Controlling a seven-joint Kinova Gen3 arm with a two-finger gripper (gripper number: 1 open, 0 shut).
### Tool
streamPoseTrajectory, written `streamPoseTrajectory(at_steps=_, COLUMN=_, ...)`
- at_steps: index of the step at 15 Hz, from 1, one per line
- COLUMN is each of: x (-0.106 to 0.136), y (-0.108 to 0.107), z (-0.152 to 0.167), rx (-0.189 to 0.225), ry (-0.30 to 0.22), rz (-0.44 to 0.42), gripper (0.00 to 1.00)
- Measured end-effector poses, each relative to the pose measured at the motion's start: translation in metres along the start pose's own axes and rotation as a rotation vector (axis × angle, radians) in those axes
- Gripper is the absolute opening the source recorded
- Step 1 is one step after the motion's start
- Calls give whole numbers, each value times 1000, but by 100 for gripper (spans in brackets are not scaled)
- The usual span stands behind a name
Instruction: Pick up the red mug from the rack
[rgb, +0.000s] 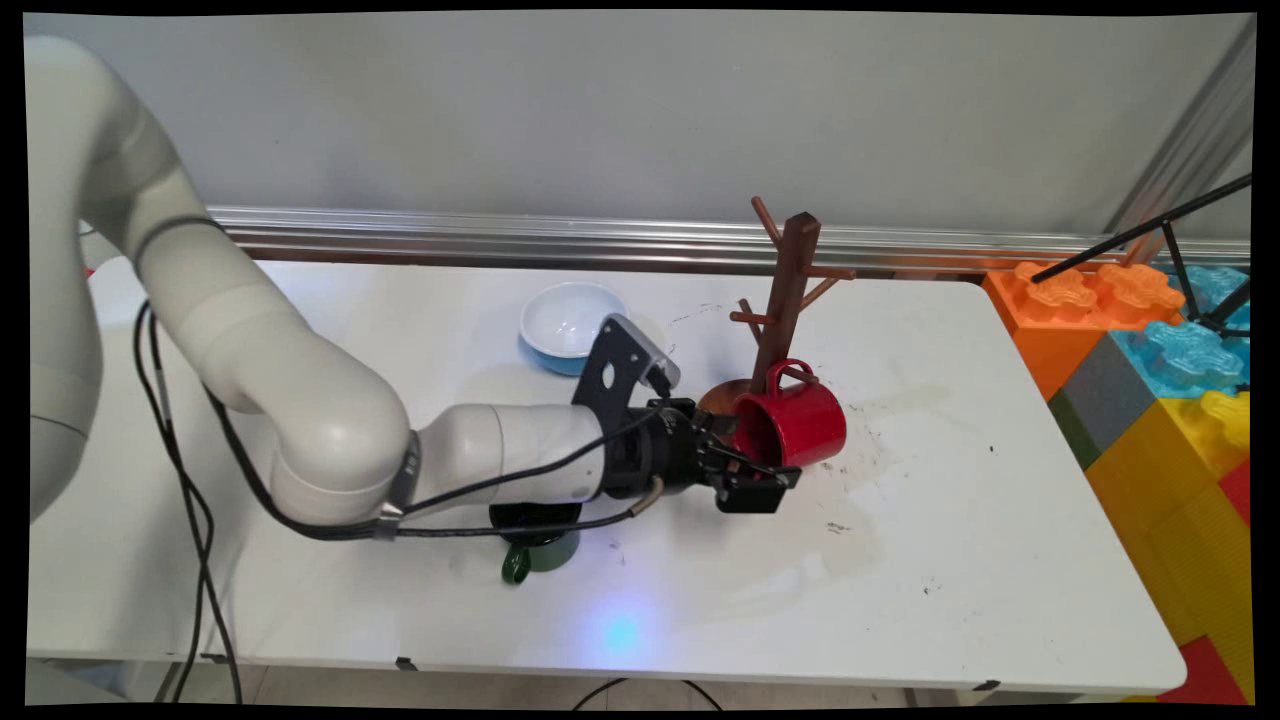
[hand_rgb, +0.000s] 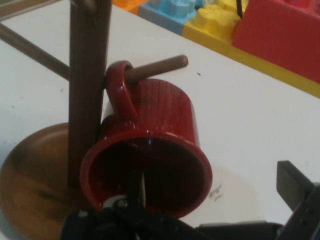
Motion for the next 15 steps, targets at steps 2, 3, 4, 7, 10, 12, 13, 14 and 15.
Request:
streamPoseTrajectory(at_steps=2, x=-5, y=0, z=10, rx=4, ry=6, rz=-2, gripper=100)
streamPoseTrajectory(at_steps=3, x=-7, y=1, z=16, rx=6, ry=9, rz=-3, gripper=100)
streamPoseTrajectory(at_steps=4, x=-9, y=0, z=20, rx=9, ry=13, rz=-4, gripper=100)
streamPoseTrajectory(at_steps=7, x=-12, y=0, z=31, rx=11, ry=22, rz=-5, gripper=100)
streamPoseTrajectory(at_steps=10, x=-14, y=0, z=43, rx=10, ry=30, rz=-5, gripper=100)
streamPoseTrajectory(at_steps=12, x=-15, y=0, z=50, rx=9, ry=35, rz=-7, gripper=100)
streamPoseTrajectory(at_steps=13, x=-15, y=0, z=52, rx=8, ry=38, rz=-9, gripper=100)
streamPoseTrajectory(at_steps=14, x=-16, y=1, z=56, rx=5, ry=41, rz=-10, gripper=100)
streamPoseTrajectory(at_steps=15, x=-16, y=1, z=60, rx=2, ry=43, rz=-11, gripper=100)
